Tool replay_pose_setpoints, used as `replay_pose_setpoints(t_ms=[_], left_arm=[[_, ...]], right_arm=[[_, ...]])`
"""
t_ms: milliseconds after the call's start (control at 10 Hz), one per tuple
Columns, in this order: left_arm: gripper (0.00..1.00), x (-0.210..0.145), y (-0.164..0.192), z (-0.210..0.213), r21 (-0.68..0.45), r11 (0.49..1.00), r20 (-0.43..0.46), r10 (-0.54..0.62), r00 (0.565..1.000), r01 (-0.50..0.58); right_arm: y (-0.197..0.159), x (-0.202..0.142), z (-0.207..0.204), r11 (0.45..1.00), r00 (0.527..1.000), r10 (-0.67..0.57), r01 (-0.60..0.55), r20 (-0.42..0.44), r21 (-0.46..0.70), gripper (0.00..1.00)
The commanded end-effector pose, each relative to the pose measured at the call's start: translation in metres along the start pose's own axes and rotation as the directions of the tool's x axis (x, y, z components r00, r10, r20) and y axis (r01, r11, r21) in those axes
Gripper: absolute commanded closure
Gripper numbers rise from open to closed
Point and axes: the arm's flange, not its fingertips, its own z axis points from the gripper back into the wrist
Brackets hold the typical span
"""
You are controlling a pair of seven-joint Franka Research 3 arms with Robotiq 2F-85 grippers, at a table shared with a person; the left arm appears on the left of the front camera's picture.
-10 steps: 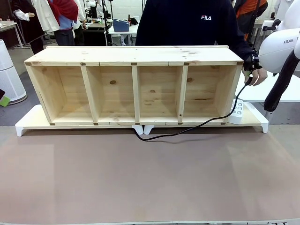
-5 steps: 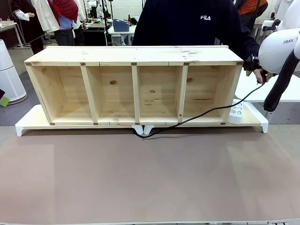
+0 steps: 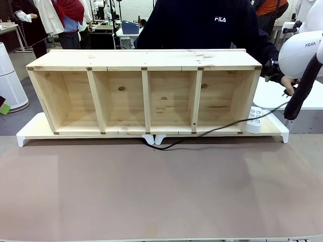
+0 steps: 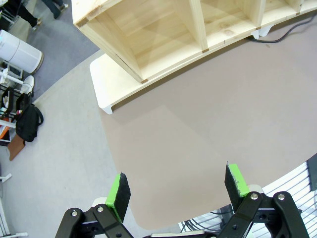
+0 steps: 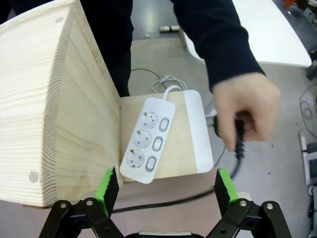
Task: Perform cable management.
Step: Release the Power Cable when the human grasps it.
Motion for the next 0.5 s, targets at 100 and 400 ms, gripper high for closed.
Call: replay_pose_setpoints(t_ms=[100,400], left_arm=[[0.00,-0.0005,0.0002,0.0000,-0.005,1.000,0.001,0.000,1.000,0.000],[0.00,-0.0005,0.0002,0.0000,-0.005,1.000,0.001,0.000,1.000,0.000]], right_arm=[[0.0004,-0.0004,-0.0014,1.000,1.000,-0.011,0.011,-0.005,0.007,0.00],[0.0004,-0.0004,-0.0014,1.000,1.000,-0.011,0.011,-0.005,0.007,0.00]])
